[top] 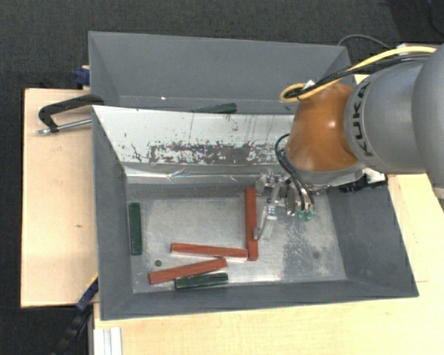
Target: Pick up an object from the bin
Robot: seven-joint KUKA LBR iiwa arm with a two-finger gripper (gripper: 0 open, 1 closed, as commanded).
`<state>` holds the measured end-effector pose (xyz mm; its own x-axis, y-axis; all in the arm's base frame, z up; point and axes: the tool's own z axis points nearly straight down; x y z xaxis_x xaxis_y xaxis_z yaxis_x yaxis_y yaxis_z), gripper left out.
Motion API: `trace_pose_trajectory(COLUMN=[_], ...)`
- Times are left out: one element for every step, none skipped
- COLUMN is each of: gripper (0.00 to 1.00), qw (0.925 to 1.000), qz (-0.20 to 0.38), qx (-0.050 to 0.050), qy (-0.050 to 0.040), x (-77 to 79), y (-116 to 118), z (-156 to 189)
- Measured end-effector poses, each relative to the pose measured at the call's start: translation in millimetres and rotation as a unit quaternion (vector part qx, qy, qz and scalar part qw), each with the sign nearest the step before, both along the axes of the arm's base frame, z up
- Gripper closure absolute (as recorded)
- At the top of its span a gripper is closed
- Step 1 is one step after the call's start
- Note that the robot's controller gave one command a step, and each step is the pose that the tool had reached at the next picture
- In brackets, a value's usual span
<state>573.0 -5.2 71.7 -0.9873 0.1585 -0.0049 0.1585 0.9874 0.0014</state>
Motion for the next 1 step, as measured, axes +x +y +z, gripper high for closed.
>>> trace_pose_trajectory(gripper=[0.00], qw=[1.0000], qz=[0.001], qx=[0.000], qy=[0.0001], x=[-54.6], y=[22.6], z=[-0.1])
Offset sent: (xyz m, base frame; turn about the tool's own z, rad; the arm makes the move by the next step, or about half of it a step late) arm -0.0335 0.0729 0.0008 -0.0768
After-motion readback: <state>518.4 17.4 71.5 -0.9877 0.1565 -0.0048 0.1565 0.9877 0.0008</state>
